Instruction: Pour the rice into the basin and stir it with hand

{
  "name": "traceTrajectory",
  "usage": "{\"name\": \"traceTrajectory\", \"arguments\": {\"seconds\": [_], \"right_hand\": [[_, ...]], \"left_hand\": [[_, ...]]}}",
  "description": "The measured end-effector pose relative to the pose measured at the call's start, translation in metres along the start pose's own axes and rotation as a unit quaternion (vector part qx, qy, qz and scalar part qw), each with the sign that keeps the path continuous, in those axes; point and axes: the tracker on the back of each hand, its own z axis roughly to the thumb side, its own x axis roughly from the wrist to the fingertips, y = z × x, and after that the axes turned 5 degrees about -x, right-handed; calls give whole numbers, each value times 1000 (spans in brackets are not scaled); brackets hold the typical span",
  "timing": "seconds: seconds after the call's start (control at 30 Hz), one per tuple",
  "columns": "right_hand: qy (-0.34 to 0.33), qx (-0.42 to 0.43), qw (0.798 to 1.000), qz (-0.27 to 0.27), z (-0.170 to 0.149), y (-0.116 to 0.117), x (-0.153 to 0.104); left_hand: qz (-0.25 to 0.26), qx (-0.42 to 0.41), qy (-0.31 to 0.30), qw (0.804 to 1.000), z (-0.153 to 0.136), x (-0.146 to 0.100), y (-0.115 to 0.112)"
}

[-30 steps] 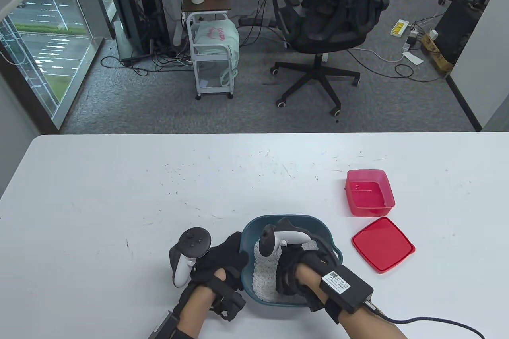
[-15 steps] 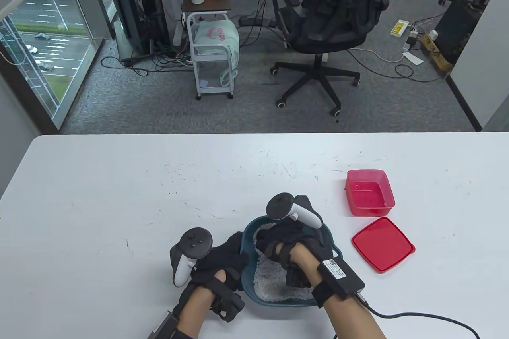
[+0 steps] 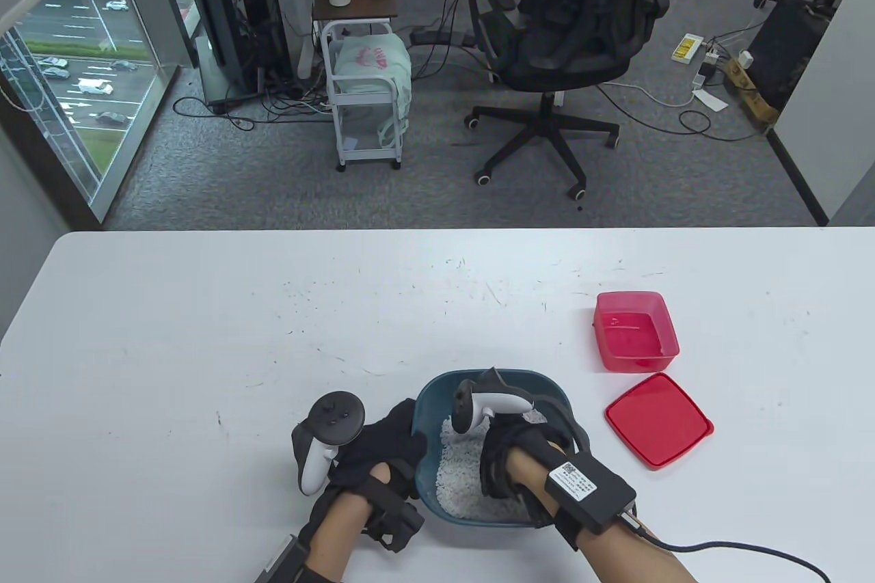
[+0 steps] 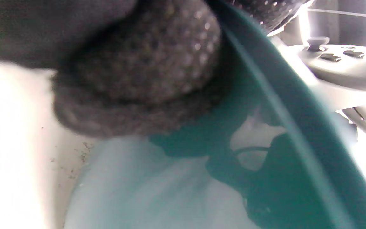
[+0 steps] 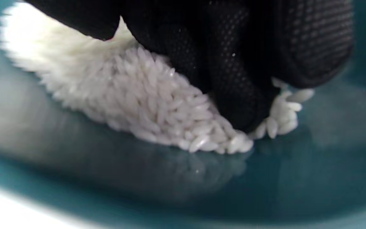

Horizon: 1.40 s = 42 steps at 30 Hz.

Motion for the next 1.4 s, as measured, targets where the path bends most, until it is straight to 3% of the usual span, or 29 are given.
{"name": "traceTrajectory", "arguments": {"seconds": [0.1, 0.2, 0.27, 0.43, 0.57, 0.8, 1.0, 1.1, 1.2, 1.3, 1.4], "right_hand": [[-130, 80, 988, 2, 5, -2, 2], [-217, 178, 960, 11, 4, -9, 7], [-234, 229, 945, -5, 1, -16, 8], [-155, 246, 949, -123, -11, -37, 6], [-51, 185, 965, -181, -20, -43, 0], [114, 33, 981, -156, -27, -27, -9], [128, -39, 987, -86, -7, -3, -7], [89, -39, 994, -52, 1, 4, -6], [-46, 13, 998, -35, 8, 3, -6], [-154, 84, 984, -31, 10, -1, -7], [-235, 186, 954, -1, 7, -2, -3]], "left_hand": [[1, -1, 1, 1000, 0, 0, 0], [-8, 2, -6, 1000, 0, 0, 0], [-17, 2, -12, 1000, 1, 1, 0], [-20, 5, -14, 1000, 1, 1, 0], [-15, 3, -12, 1000, 0, 1, 0], [-7, 1, -9, 1000, -1, 0, 0], [-4, -2, -4, 1000, -1, 0, 1], [-1, -2, -2, 1000, -1, -1, 0], [-1, -2, -2, 1000, 0, -1, 0], [-2, 0, -2, 1000, -1, 0, 0], [-5, -2, -3, 1000, 0, 0, 0]]}}
